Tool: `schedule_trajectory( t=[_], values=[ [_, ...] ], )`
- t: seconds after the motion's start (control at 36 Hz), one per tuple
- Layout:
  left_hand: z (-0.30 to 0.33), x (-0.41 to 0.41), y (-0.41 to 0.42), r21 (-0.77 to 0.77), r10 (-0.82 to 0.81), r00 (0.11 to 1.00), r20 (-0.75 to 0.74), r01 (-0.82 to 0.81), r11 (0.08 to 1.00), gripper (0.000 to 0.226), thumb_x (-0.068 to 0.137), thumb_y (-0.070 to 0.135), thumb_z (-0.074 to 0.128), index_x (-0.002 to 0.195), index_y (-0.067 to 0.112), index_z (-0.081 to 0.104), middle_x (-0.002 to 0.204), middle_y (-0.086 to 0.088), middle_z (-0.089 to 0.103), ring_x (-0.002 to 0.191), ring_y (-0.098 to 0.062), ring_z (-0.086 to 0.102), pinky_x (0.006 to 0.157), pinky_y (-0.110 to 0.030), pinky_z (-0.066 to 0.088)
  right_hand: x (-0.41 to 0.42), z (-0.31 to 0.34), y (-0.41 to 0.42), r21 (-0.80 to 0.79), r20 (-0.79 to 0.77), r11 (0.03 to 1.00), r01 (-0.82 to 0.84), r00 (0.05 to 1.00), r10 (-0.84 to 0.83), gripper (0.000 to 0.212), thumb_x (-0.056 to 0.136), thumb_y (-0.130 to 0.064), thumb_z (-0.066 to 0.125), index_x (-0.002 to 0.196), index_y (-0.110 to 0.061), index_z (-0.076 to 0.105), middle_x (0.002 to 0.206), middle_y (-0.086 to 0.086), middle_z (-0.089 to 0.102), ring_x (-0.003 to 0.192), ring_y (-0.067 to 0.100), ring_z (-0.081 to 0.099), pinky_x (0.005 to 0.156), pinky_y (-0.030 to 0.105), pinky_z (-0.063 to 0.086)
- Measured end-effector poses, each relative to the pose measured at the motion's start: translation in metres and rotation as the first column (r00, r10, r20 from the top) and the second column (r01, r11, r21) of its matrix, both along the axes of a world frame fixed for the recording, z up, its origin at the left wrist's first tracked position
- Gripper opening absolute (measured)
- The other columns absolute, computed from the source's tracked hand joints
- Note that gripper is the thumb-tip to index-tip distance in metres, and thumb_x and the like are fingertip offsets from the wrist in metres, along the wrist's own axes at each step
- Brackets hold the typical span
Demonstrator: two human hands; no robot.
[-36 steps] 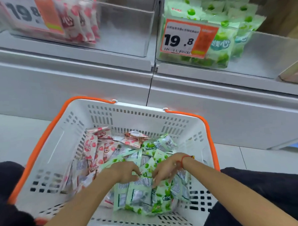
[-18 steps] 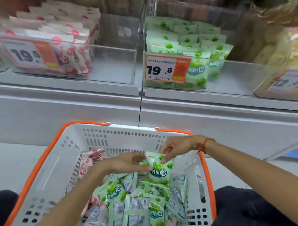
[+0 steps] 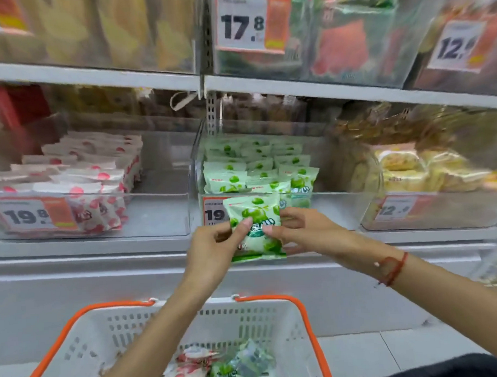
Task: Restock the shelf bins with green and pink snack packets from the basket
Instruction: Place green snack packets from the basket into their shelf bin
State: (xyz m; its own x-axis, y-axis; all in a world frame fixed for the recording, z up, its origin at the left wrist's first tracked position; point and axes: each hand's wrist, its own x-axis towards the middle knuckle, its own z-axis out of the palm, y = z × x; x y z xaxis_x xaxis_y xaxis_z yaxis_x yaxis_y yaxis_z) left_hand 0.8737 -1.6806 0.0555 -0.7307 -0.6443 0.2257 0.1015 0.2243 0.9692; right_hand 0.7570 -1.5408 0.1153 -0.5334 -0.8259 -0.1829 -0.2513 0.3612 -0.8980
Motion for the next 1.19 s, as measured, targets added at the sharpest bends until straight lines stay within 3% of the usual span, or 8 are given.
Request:
schedule_trajectory(
  t=[0.11, 0.31, 0.5, 0.69, 0.83, 0.94, 1.06, 1.19],
  values=[
    [0.025, -0.023, 0.009, -0.211, 0.078, 0.997, -0.001, -0.076, 0.975, 0.05, 0.073, 0.071, 0.061, 0.07, 0.021, 0.068, 0.053, 0.014, 0.056, 0.055, -0.005, 0.054, 0.068, -0.035, 0.05, -0.012, 0.012, 0.007, -0.156, -0.112, 0.963, 0.219, 0.965, -0.237, 0.05, 0.08, -0.027, 0.074, 0.122, -0.006, 0.057, 0.099, 0.004, 0.069, 0.088, 0.009, 0.066, 0.07, 0.019, 0.053],
    [0.047, -0.041, -0.014, -0.756, 0.189, 0.981, 0.048, -0.088, 0.648, 0.025, 0.091, 0.037, 0.06, 0.115, 0.031, 0.063, 0.114, 0.013, 0.062, 0.11, -0.012, 0.049, 0.09, -0.027, 0.036, -0.093, 0.06, 0.008, -0.353, -0.251, 0.829, 0.434, 0.81, -0.531, 0.018, 0.087, -0.015, 0.068, 0.102, -0.007, 0.065, 0.097, 0.014, 0.07, 0.079, 0.019, 0.065, 0.073, 0.031, 0.056],
    [0.038, -0.043, -0.026, -0.767, 0.165, 0.984, 0.061, -0.059, 0.639, 0.018, 0.091, 0.035, 0.061, 0.107, 0.033, 0.069, 0.101, 0.012, 0.066, 0.1, -0.013, 0.051, 0.081, -0.027, 0.032, -0.154, 0.036, -0.025, 0.381, -0.497, 0.834, 0.4, 0.849, -0.181, 0.042, 0.075, -0.039, 0.078, 0.092, -0.005, 0.06, 0.087, 0.006, 0.058, 0.09, 0.022, 0.063, 0.071, 0.027, 0.052],
    [0.035, -0.046, -0.028, -0.766, 0.16, 0.987, 0.031, -0.08, 0.637, 0.017, 0.09, 0.034, 0.062, 0.106, 0.034, 0.07, 0.102, 0.013, 0.067, 0.1, -0.011, 0.05, 0.073, -0.022, 0.021, -0.148, 0.031, -0.047, 0.337, -0.589, 0.801, 0.495, 0.774, -0.231, 0.052, 0.067, -0.039, 0.084, 0.062, -0.012, 0.039, 0.067, 0.005, 0.044, 0.064, 0.021, 0.047, 0.055, 0.027, 0.037],
    [0.033, -0.045, -0.028, -0.776, 0.152, 0.988, 0.011, -0.088, 0.625, 0.017, 0.09, 0.032, 0.063, 0.105, 0.031, 0.07, 0.102, 0.011, 0.067, 0.099, -0.013, 0.051, 0.073, -0.023, 0.02, -0.142, 0.017, -0.051, 0.343, -0.624, 0.787, 0.513, 0.751, -0.217, 0.036, 0.076, -0.018, 0.076, 0.1, -0.003, 0.056, 0.107, 0.015, 0.059, 0.097, 0.03, 0.059, 0.068, 0.027, 0.048],
    [0.034, -0.044, -0.027, -0.772, 0.143, 0.988, 0.049, -0.054, 0.633, 0.019, 0.091, 0.033, 0.061, 0.108, 0.031, 0.069, 0.104, 0.011, 0.066, 0.102, -0.013, 0.05, 0.077, -0.023, 0.021, -0.132, 0.026, -0.046, 0.425, -0.567, 0.792, 0.439, 0.811, -0.146, 0.029, 0.079, -0.016, 0.074, 0.1, -0.001, 0.059, 0.1, 0.011, 0.064, 0.071, 0.019, 0.059, 0.045, 0.018, 0.04],
    [0.039, -0.042, -0.026, -0.76, 0.134, 0.985, 0.111, -0.003, 0.649, 0.021, 0.093, 0.034, 0.059, 0.113, 0.031, 0.067, 0.106, 0.012, 0.065, 0.104, -0.011, 0.049, 0.08, -0.023, 0.024, -0.118, 0.042, -0.032, 0.47, -0.515, 0.794, 0.386, 0.85, -0.109, 0.041, 0.088, -0.023, 0.066, 0.116, 0.006, 0.057, 0.11, 0.018, 0.06, 0.094, 0.025, 0.056, 0.06, 0.025, 0.044],
    [0.04, -0.036, -0.029, -0.782, 0.106, 0.985, 0.139, 0.044, 0.622, 0.029, 0.092, 0.026, 0.061, 0.121, 0.029, 0.062, 0.116, 0.01, 0.063, 0.112, -0.013, 0.05, 0.093, -0.028, 0.035, -0.112, 0.057, -0.021, 0.424, -0.52, 0.822, 0.38, 0.845, -0.122, 0.055, 0.09, -0.036, 0.063, 0.114, 0.013, 0.057, 0.098, 0.019, 0.069, 0.068, 0.021, 0.054, 0.049, 0.023, 0.041]
  ],
)
